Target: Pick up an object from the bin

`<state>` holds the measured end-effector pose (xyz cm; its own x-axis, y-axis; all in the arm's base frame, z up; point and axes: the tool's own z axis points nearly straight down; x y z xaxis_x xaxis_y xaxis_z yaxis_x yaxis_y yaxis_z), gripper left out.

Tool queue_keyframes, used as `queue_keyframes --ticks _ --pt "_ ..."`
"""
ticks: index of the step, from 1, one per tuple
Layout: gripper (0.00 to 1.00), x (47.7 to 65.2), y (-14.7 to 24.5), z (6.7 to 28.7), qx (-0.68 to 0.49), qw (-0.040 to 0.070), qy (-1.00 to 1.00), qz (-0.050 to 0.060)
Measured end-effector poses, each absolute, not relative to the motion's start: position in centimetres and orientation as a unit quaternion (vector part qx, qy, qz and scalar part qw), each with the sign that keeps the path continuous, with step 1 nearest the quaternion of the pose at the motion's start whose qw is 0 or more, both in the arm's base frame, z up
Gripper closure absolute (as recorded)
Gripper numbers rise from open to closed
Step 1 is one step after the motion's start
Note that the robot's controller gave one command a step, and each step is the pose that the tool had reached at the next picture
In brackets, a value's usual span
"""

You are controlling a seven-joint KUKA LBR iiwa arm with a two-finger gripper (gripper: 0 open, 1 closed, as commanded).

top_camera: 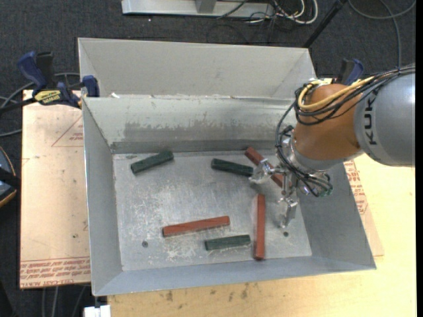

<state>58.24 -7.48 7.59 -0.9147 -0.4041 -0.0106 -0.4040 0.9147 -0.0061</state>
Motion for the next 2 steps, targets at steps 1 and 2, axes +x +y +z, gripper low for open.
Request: queue_keyframes --ticks 1,2 --pt "0.00 56.2 -5.2 7.6 -0.315 0.010 0.949 -0.004" --pt "1.00 54.3 -3.1 7.9 -0.475 0.003 0.880 0.000"
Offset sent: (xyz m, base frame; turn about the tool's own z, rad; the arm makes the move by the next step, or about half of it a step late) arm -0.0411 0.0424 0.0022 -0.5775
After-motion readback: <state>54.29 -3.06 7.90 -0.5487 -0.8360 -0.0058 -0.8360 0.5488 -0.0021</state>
